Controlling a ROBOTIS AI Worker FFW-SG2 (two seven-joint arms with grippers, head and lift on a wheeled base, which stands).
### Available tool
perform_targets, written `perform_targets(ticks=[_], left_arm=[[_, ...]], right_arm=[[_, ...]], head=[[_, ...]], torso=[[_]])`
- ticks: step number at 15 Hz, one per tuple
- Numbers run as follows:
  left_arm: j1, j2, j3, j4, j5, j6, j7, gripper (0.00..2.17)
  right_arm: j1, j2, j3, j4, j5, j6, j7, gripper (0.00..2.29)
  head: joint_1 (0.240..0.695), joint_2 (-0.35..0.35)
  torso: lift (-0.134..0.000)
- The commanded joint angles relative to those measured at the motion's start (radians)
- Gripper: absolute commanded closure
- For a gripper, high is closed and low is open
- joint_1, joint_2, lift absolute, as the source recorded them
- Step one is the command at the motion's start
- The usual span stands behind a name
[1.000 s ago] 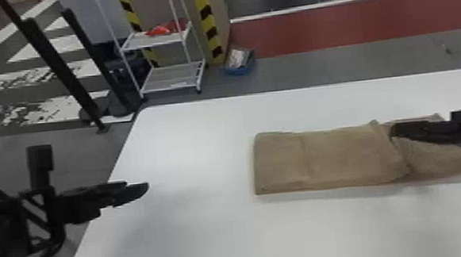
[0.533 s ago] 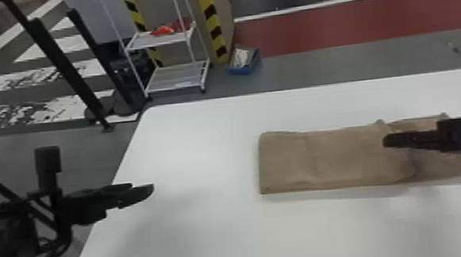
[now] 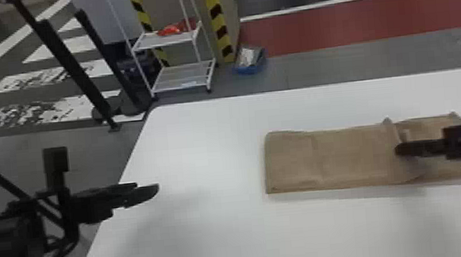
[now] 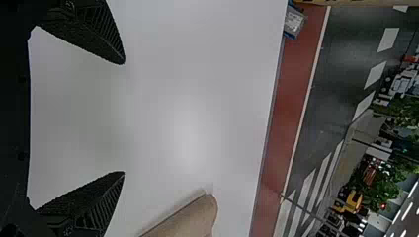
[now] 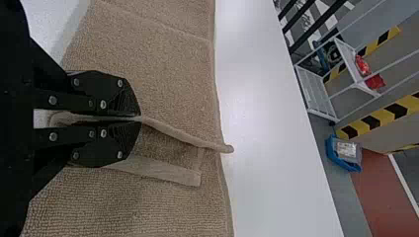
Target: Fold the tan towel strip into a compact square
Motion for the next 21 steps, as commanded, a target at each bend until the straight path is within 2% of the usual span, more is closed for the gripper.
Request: perform_targets(ticks=[1,7,10,15,16,18,20,21], left_arm=[[0.000,0.002,0.000,0.010,0.001,-0.008,-0.002,0.08],[-0.002,0.005,-0.001,0.016,-0.001,-0.023,0.001,0.08],[-0.002,0.001,-0.008,0.016,-0.002,-0.023,0.001,0.08],[0.002,-0.004,-0.011,0.013,-0.004,-0.023,-0.003,0.08],[0.003,-0.004,-0.011,0.013,-0.004,-0.023,-0.005,0.08],[0.008,-0.004,-0.008,0.011,-0.004,-0.023,-0.008,0.08],[0.011,-0.001,-0.003,0.013,-0.004,-0.023,-0.011,0.08],[0.011,-0.001,-0.003,0.013,-0.004,-0.023,-0.011,0.08]], right_arm=[[0.015,0.007,-0.006,-0.018,-0.014,0.015,0.003,1.12],[0.103,0.007,-0.051,-0.205,-0.097,0.111,0.026,1.12],[0.152,0.007,-0.055,-0.216,-0.093,0.101,0.032,1.12],[0.135,-0.002,-0.069,-0.207,-0.067,0.080,0.017,1.07],[0.133,0.000,-0.069,-0.207,-0.067,0.074,0.012,0.84],[0.130,-0.002,-0.069,-0.207,-0.052,0.074,0.012,0.77],[0.117,-0.015,-0.069,-0.192,-0.020,0.074,0.006,0.47],[0.107,-0.018,-0.069,-0.176,-0.015,0.068,0.004,0.43]], head=[[0.695,0.299],[0.695,0.319],[0.695,0.322],[0.695,0.305],[0.695,0.300],[0.695,0.295],[0.695,0.290],[0.695,0.285]], torso=[[-0.128],[-0.128],[-0.128],[-0.128],[-0.128],[-0.128],[-0.128],[-0.128]])
